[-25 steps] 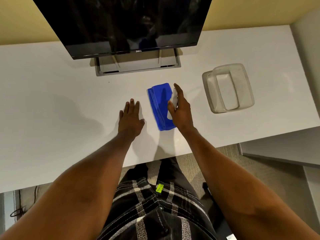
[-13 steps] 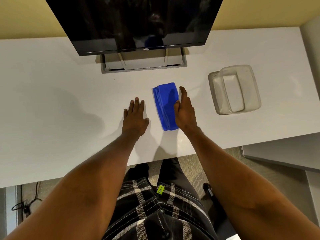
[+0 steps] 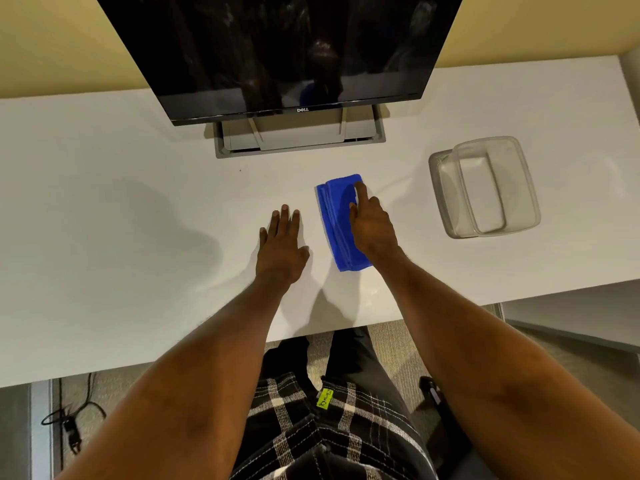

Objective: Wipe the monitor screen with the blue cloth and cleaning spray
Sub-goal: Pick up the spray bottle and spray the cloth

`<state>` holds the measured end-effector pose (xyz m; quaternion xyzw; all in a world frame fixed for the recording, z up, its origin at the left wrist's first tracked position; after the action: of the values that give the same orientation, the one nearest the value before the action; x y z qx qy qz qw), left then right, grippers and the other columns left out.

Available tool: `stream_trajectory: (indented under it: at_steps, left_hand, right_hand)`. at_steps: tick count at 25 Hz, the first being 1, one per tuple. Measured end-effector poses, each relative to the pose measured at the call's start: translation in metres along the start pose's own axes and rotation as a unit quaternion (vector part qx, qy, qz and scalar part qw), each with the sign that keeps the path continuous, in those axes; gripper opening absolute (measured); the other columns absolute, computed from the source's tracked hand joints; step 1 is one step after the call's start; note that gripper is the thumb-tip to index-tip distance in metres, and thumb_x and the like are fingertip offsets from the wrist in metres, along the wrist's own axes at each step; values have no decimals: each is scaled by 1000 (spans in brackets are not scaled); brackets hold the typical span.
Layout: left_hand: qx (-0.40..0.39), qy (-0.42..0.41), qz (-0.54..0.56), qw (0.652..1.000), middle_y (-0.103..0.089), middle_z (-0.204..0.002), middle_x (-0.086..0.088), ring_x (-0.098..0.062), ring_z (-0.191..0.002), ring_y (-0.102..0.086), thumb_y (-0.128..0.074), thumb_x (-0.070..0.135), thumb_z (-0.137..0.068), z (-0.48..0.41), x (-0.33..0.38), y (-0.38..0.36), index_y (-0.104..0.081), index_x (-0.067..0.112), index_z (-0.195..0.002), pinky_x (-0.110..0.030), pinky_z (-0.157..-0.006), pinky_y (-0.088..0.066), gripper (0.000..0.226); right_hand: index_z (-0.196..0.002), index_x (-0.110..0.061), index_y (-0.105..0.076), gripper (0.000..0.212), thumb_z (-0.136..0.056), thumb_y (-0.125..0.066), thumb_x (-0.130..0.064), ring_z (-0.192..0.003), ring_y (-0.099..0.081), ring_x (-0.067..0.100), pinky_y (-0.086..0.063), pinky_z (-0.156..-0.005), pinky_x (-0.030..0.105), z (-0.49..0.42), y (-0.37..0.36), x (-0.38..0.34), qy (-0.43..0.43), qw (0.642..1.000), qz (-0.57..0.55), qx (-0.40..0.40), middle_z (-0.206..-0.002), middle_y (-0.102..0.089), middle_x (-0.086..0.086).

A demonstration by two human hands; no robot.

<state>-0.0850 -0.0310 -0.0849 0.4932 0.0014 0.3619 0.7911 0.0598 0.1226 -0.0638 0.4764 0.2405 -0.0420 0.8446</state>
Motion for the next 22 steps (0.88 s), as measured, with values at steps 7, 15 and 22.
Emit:
stream_trajectory:
  at_steps: [7, 15, 22]
  left_hand:
    - [-3, 1, 3, 1000, 18, -175, -1, -22, -163, 15, -46, 37, -110, 2, 2, 2, 7, 22, -168, -47, -133, 0, 80]
    - [0, -5, -5, 1000, 18, -176, -2, -23, -163, 15, -47, 38, -109, -1, 1, -1, 7, 22, -168, -48, -132, 0, 81]
    - [6, -6, -8, 1000, 18, -175, -3, -24, -163, 15, -46, 38, -109, -1, 1, -3, 7, 21, -168, -49, -132, 0, 81]
  right_hand:
    - [-122, -24, -50, 42, -110, -27, -57, -70, -62, 7, -40, -54, 15, -1, 1, -2, -47, 997, -55, 9, -89, -64, -9]
    - [-144, -24, -43, 44, -112, -28, -51, -69, -57, 5, -36, -54, 12, 9, 1, 5, -33, 998, -57, 5, -94, -60, -13]
    - [-164, -21, -18, 53, -114, -30, -30, -86, -67, 26, -59, -73, 37, 43, -7, 25, 11, 992, 128, 12, -121, -55, 14]
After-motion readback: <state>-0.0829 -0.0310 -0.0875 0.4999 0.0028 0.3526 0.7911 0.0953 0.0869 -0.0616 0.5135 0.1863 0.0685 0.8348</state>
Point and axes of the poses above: each hand's wrist, its own z-axis away from the middle knuckle, its own y-axis out of the back of the hand, x = y × z, the point moved 2 cm from there along -z, towards the middle knuckle
